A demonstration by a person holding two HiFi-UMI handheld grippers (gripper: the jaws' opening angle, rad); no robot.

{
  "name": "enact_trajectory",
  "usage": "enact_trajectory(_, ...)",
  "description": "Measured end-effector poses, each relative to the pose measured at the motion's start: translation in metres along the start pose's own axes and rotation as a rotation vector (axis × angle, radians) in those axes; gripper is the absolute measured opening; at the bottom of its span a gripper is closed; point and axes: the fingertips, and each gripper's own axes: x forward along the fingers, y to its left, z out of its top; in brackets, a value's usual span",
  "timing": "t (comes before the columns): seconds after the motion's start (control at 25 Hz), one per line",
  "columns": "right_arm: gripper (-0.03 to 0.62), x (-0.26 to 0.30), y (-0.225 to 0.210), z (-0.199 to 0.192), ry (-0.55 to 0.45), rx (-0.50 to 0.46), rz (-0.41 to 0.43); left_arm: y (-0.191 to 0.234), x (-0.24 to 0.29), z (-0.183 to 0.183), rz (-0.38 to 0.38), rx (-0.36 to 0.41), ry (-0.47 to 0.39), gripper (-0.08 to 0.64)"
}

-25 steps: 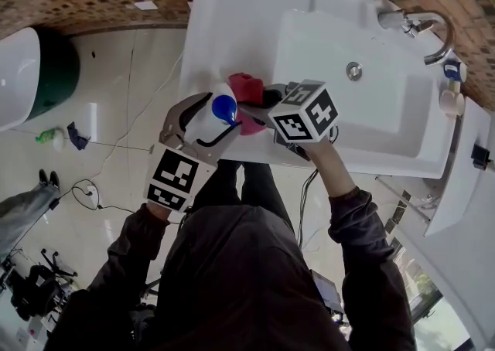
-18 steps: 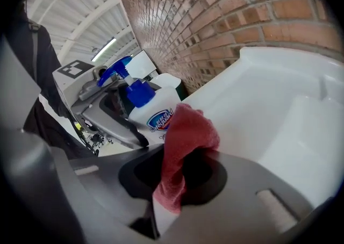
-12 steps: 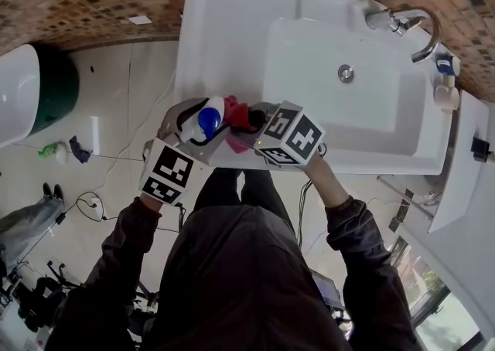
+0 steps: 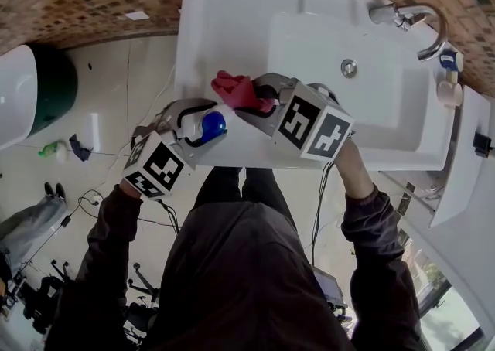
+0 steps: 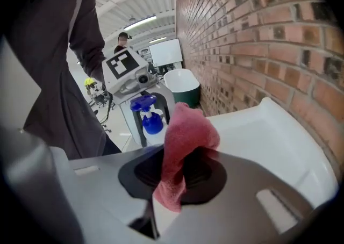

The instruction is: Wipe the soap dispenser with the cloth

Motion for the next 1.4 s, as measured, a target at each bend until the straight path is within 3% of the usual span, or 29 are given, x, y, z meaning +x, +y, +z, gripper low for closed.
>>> enact_trajectory(0.28,0.064,0.043,-0.001,-0.04,0.117,0.029,0.081,0.001,0.0,0.0,-0.024,0.006,-0.011,0.229)
enact_trajectory(0.44,0.065,0.063,-0.008,-0.059,0.207,-0.046,0.055,0.001,0.002,0.0,-0.021,0.004,-0.014,0.229)
enact_trajectory(0.68,0.066,0.049,-0.012,-0.054,0.245,-0.096,0.005,0.0,0.004,0.0,0.034,0.001,0.0,0.231)
enact_trajectory(0.8,0.065,0.032,-0.019,-0.034,0.23,-0.215,-0.042,0.003,0.005,0.0,0.092,0.028,0.031,0.235)
enact_trajectory(1.0,0.064,0.027,0.004,-0.032,0.337,-0.554,0.014,0.002,0.004,-0.006,0.153,-0.02,0.082,0.246)
enact_trajectory(1.4,0.063,0.02,0.039,-0.046,0.368,-0.604,0.051,-0.003,0.0,-0.028,0.223,-0.053,0.233,0.259)
